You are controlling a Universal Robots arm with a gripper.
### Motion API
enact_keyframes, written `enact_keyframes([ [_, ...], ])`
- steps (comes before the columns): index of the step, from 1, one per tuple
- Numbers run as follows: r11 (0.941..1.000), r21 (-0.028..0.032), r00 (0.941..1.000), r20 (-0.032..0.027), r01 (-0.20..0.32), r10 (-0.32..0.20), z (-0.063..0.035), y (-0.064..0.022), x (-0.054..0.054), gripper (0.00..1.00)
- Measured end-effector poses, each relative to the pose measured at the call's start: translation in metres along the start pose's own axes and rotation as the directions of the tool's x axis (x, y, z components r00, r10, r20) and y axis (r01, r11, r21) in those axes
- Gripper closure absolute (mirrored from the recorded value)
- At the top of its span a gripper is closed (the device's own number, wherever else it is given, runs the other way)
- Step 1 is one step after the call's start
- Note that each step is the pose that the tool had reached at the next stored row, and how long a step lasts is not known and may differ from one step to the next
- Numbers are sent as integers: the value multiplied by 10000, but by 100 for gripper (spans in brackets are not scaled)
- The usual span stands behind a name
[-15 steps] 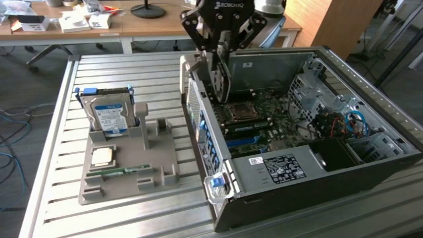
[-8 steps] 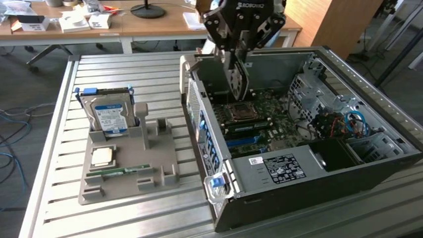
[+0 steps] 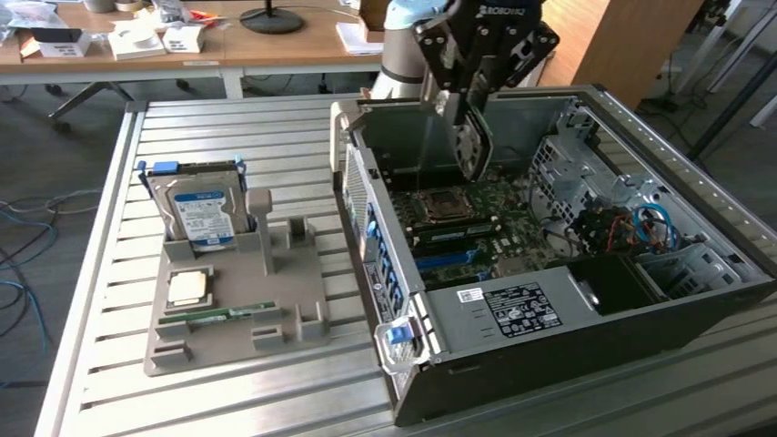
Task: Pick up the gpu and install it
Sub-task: 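Pick up the gpu and move the gpu toward the slot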
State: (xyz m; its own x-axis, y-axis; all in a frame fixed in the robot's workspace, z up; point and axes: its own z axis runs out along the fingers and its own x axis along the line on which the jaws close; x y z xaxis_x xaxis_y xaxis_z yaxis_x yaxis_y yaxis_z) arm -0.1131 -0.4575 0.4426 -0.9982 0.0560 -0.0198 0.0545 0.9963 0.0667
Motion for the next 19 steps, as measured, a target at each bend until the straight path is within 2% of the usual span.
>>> enact_keyframes([
  [13,10000,1,10000,-17,0,0,14,32,-586,74],
  [16,10000,1,10000,-19,2,-2,16,37,-680,74],
  [19,10000,0,10000,-18,11,-11,17,39,-714,74],
])
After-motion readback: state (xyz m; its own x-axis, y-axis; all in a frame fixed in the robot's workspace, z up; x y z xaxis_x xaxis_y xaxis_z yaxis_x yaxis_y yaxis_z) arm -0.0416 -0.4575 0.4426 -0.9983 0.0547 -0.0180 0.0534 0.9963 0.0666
